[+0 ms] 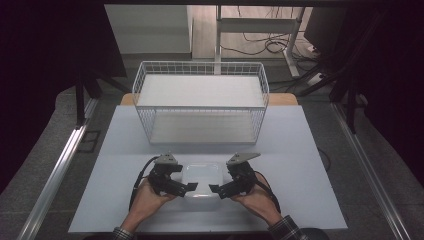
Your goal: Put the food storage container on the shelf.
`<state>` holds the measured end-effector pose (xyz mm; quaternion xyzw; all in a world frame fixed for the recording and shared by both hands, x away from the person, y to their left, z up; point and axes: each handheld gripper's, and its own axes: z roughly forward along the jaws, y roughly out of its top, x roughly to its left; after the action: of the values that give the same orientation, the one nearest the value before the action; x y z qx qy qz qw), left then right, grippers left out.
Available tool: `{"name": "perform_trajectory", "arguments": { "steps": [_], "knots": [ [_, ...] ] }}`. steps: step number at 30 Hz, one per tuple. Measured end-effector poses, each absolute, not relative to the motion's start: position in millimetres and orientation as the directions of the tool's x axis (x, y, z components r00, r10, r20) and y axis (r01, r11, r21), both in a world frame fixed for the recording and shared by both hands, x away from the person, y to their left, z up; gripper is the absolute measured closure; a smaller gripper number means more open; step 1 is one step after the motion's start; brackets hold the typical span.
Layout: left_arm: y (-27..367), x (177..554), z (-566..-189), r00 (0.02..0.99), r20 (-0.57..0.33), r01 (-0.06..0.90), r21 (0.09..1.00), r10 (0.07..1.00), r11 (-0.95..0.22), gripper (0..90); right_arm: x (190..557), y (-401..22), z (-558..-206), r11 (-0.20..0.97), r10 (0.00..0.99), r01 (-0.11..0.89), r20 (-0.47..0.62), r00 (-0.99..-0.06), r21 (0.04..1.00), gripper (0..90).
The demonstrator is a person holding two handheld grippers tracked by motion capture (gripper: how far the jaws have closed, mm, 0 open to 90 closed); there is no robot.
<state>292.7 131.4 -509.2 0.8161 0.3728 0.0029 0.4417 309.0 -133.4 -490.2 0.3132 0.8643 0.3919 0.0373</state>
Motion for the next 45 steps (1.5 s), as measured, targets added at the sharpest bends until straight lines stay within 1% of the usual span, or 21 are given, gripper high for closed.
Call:
{"name": "perform_trajectory", "arguments": {
  "steps": [1,2,3,4,5,6,9,10,11,12,13,14,15,16,18,23,26,28,33,36,45],
  "knots": [
    [131.4,292.7,-509.2,0.722,-0.325,0.606,0.723,0.611,-0.332,6.8,309.0,-133.4,-490.2,0.497,0.571,0.512,0.181,-0.801,0.701,2.1],
    [132.7,292.9,-510.7,0.717,-0.349,0.618,0.718,0.603,-0.32,8.5,311.9,-132.5,-492.7,0.478,0.566,0.551,0.239,-0.789,0.684,4.5],
    [134.0,292.5,-511.6,0.716,-0.371,0.627,0.714,0.591,-0.311,8.5,311.9,-132.5,-492.7,0.478,0.566,0.551,0.239,-0.789,0.684,4.5],
    [134.7,290.4,-511.6,0.71,-0.386,0.638,0.707,0.589,-0.305,12.0,313.0,-134.4,-493.3,0.469,0.558,0.58,0.286,-0.779,0.666,9.3],
    [134.7,290.4,-511.6,0.71,-0.386,0.638,0.707,0.589,-0.305,14.6,313.0,-134.4,-493.3,0.469,0.558,0.58,0.286,-0.779,0.666,9.3],
    [135.6,286.6,-510.1,0.703,-0.403,0.65,0.699,0.586,-0.3,17.9,311.2,-135.2,-493.4,0.47,0.549,0.607,0.325,-0.77,0.641,10.5],
    [138.1,281.6,-507.9,0.691,-0.415,0.661,0.694,0.591,-0.285,30.0,307.2,-135.9,-490.6,0.472,0.568,0.614,0.314,-0.761,0.633,13.5],
    [140.4,278.6,-506.4,0.688,-0.415,0.661,0.697,0.595,-0.277,30.0,305.4,-137.0,-488.3,0.473,0.576,0.614,0.305,-0.758,0.632,17.3],
    [143.0,275.2,-504.8,0.683,-0.412,0.66,0.702,0.603,-0.268,36.1,303.7,-139.1,-485.6,0.465,0.586,0.613,0.297,-0.754,0.639,23.0],
    [147.8,268.8,-502.1,0.666,-0.421,0.667,0.706,0.616,-0.239,49.3,301.9,-144.5,-481.2,0.436,0.607,0.621,0.296,-0.737,0.652,33.9],
    [147.8,268.8,-502.1,0.666,-0.421,0.667,0.706,0.616,-0.239,53.3,301.9,-144.5,-481.2,0.436,0.607,0.621,0.296,-0.737,0.652,33.9],
    [150.8,263.7,-501.1,0.65,-0.437,0.676,0.706,0.621,-0.212,56.8,299.5,-148.6,-478.7,0.416,0.609,0.623,0.305,-0.732,0.663,41.4],
    [150.8,263.7,-501.1,0.65,-0.437,0.676,0.706,0.621,-0.212,59.0,299.5,-148.6,-478.7,0.416,0.609,0.623,0.305,-0.732,0.663,41.4],
    [151.2,258.1,-499.1,0.644,-0.431,0.676,0.708,0.632,-0.204,60.8,295.7,-150.9,-476.0,0.398,0.617,0.63,0.313,-0.722,0.667,48.2],
    [151.5,255.9,-498.2,0.639,-0.435,0.677,0.709,0.634,-0.196,64.5,292.0,-154.3,-472.2,0.385,0.624,0.628,0.311,-0.717,0.676,57.1],
    [151.5,254.4,-496.7,0.618,-0.458,0.684,0.714,0.639,-0.15,70.4,288.5,-160.1,-470.5,0.348,0.634,0.64,0.331,-0.699,0.684,61.8],
    [152.5,254.1,-495.6,0.598,-0.434,0.675,0.726,0.674,-0.132,74.2,287.1,-164.0,-465.9,0.3,0.631,0.631,0.346,-0.694,0.716,71.5],
    [153.8,254.7,-495.8,0.598,-0.438,0.673,0.729,0.672,-0.124,77.0,286.2,-164.9,-463.5,0.288,0.627,0.622,0.348,-0.697,0.729,75.2],
    [152.4,253.4,-493.9,0.601,-0.418,0.658,0.743,0.681,-0.124,78.3,286.4,-166.1,-463.7,0.282,0.629,0.614,0.341,-0.699,0.737,76.9],
    [148.9,252.3,-491.4,0.608,-0.38,0.635,0.76,0.698,-0.14,78.8,285.5,-165.6,-462.9,0.287,0.644,0.6,0.314,-0.698,0.746,77.7],
    [149.9,255.4,-483.2,0.616,-0.346,0.601,0.787,0.708,-0.138,78.9,289.4,-163.9,-456.8,0.283,0.645,0.571,0.288,-0.708,0.771,77.8]
  ]
}}
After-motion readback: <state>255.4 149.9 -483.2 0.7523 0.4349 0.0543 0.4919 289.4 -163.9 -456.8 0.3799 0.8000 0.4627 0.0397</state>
